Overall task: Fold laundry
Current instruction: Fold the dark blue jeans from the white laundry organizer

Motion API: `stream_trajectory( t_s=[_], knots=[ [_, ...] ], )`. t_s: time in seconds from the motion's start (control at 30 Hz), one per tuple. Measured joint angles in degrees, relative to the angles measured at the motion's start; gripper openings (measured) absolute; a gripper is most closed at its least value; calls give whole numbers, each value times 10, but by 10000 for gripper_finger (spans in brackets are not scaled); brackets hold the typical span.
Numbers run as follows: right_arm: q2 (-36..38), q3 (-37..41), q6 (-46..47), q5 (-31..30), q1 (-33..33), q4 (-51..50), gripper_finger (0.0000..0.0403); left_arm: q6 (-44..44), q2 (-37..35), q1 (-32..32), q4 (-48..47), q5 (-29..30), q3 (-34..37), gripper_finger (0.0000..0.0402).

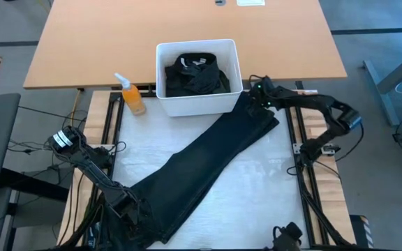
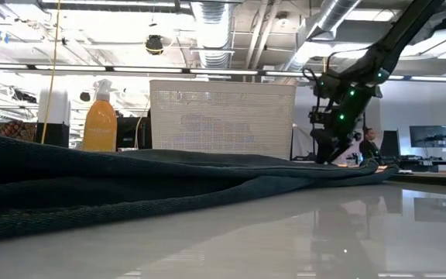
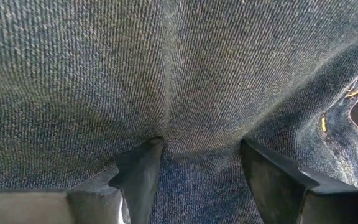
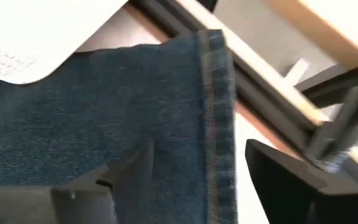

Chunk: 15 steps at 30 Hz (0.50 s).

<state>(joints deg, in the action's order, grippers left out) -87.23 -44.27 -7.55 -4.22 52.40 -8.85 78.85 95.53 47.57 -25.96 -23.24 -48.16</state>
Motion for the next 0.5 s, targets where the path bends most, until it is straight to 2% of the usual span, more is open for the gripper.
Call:
stream_trajectory(
  t_s=[0.13,0.23,0.33,0.47,0.5],
  knots=[
    [-33,0,0,16,3,11,288,3,0,0,0,0,0,217],
    [-47,0,0,16,3,12,262,7,0,0,0,1,0,217],
    [-45,0,-4,16,1,12,194,9,0,0,0,1,0,217],
    [-4,0,-5,15,1,1,49,9,0,0,2,1,0,217],
    [14,0,-8,15,1,-12,26,9,0,-1,2,1,0,217]
  ],
)
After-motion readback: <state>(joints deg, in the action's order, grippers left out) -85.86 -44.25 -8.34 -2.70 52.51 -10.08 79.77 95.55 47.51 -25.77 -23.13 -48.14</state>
